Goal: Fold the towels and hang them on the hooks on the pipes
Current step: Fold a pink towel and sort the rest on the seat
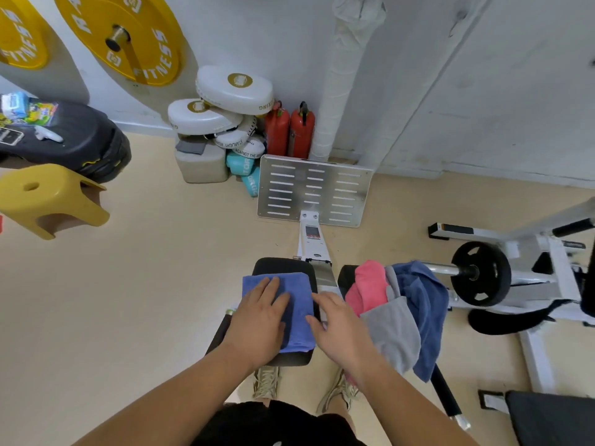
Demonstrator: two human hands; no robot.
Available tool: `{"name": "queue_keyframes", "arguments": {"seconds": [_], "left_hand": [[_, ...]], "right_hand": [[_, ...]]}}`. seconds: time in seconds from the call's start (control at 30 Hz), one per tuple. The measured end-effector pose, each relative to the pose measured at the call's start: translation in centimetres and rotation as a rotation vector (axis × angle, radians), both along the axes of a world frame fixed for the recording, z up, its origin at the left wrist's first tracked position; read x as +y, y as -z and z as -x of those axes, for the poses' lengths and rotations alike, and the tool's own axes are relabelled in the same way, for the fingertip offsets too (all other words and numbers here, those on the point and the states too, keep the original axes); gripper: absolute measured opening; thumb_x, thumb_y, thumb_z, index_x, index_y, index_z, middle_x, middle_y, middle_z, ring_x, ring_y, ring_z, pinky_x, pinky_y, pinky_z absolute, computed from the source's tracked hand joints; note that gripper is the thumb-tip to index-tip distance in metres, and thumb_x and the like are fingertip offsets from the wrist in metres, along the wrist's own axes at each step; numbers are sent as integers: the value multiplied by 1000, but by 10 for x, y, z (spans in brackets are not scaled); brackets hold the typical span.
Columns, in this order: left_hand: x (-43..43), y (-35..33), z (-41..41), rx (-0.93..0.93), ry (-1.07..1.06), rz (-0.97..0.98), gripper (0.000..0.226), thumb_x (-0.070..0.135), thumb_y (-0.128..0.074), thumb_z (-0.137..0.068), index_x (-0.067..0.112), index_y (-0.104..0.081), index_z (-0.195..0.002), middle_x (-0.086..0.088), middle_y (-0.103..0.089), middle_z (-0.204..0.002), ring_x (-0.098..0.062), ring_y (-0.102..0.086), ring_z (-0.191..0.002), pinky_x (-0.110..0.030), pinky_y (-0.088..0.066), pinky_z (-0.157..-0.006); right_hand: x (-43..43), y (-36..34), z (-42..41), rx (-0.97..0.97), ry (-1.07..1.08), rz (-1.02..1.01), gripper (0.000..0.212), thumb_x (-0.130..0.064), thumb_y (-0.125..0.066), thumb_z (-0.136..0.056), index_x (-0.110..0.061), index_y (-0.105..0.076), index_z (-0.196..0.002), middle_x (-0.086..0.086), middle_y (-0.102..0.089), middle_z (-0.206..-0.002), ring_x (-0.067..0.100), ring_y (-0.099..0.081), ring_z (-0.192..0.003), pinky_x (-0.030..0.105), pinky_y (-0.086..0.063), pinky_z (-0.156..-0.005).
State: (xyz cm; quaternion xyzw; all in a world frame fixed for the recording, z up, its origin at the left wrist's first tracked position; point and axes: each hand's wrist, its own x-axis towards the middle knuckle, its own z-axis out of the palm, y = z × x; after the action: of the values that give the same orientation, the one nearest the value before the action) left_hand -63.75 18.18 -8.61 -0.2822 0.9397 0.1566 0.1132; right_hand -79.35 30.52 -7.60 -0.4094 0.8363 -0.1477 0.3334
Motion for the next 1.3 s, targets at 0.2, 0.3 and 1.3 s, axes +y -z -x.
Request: {"name": "queue_keyframes", "arguments": {"seconds": [0.2, 0.3, 1.3], "left_hand": [[61, -24, 49, 362, 13, -265, 29, 29, -49, -87, 21, -71, -102, 4, -68, -111, -19, -65, -103, -32, -58, -80], [104, -28, 80, 324, -34, -581, 34, 31, -43, -89, 21, -69, -109, 8, -63, -105, -16, -63, -100, -27, -53, -84], [240, -139, 176, 653, -649, -970, 10, 12, -65, -97, 16, -74, -101, 8, -77, -106, -5, -72, -98, -13, -55, -80]], "right_hand": [[59, -37, 23, -41, 241, 63, 30, -30, -59, -100, -20, -64, -127, -3, -68, -117, 12, -62, -104, 31, -50, -98], [103, -46, 38, -78, 452, 89, 28, -31, -58, -99, -24, -65, -125, -10, -66, -119, 9, -62, -113, 30, -49, -101], [211, -89, 140, -487, 352, 368, 26, -1, -55, -93, -22, -69, -88, -4, -71, -71, 7, -62, -66, 23, -49, -62]]}}
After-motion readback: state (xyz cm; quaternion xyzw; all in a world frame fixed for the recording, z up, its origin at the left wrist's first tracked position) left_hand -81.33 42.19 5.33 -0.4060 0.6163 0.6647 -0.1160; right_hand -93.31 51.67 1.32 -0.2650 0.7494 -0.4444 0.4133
